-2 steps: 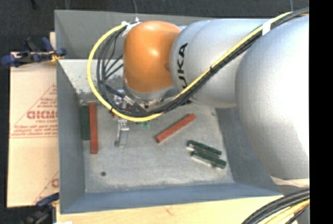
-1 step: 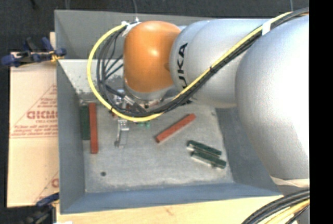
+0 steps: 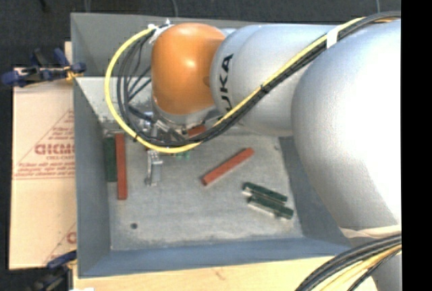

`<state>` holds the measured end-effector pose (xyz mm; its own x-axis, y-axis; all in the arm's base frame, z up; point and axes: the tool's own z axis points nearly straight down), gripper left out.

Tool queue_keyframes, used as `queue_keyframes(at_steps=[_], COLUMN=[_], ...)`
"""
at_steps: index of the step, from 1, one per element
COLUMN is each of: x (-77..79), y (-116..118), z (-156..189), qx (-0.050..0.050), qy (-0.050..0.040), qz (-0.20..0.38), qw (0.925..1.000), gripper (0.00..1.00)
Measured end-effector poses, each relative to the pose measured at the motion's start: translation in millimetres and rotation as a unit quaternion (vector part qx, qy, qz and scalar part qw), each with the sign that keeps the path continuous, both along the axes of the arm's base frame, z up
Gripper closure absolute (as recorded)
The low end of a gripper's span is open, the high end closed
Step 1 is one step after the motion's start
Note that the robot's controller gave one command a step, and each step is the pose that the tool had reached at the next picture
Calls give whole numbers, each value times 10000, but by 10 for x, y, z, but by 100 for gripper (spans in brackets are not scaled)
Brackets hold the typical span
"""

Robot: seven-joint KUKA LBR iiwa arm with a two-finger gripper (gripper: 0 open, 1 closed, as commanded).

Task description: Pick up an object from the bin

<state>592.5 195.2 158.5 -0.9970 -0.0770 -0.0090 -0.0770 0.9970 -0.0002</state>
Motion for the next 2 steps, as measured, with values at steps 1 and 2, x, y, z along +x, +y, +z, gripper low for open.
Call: queue_keyframes(at_steps=[1,2], x=[373,574], y=[105,146], z=[-438,-765], qx=[-7,-6], qy=[-1,32], qz=[1621,1981], qw=[9868,9802], gripper=[0,0])
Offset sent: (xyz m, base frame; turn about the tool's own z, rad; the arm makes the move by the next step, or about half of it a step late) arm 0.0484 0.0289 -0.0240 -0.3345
